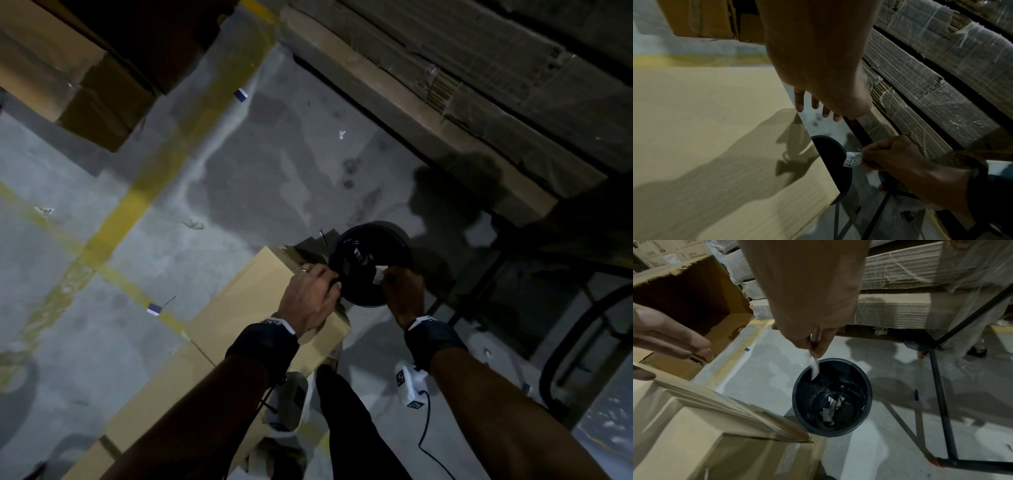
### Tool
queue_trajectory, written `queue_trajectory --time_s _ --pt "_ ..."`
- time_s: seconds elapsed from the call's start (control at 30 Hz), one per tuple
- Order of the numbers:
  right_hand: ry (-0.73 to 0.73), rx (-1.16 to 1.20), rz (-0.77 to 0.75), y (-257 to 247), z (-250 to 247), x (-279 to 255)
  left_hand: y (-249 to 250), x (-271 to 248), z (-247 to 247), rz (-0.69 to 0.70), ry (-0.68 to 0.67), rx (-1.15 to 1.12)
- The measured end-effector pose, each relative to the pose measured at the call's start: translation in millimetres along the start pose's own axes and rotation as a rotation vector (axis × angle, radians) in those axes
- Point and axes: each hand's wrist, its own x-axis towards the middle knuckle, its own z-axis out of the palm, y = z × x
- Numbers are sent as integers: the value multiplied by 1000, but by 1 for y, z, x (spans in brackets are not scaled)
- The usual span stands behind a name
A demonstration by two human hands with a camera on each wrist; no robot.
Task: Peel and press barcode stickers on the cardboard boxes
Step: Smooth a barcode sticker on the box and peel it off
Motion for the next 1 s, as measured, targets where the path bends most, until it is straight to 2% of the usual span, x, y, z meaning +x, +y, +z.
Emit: queue_trajectory --time_s 0.13,0.23,0.5,0.67,0.87,1.0 --pt "39 50 -74 -4 -5 -2 0 0 1 -3 -7 4" --pt "42 49 -67 -12 -12 -4 1 -1 0 10 -2 6" --pt "-87 111 53 -21 -11 -17 4 -7 -7 -4 -8 -15" --pt "-230 5 7 -38 -8 -44 5 -16 -6 -32 -52 10" --pt "-145 -32 -39 -55 -15 -91 15 -41 -19 -26 -81 55" --pt "-167 -24 -21 -75 -25 -120 32 -63 -29 -68 -140 118"
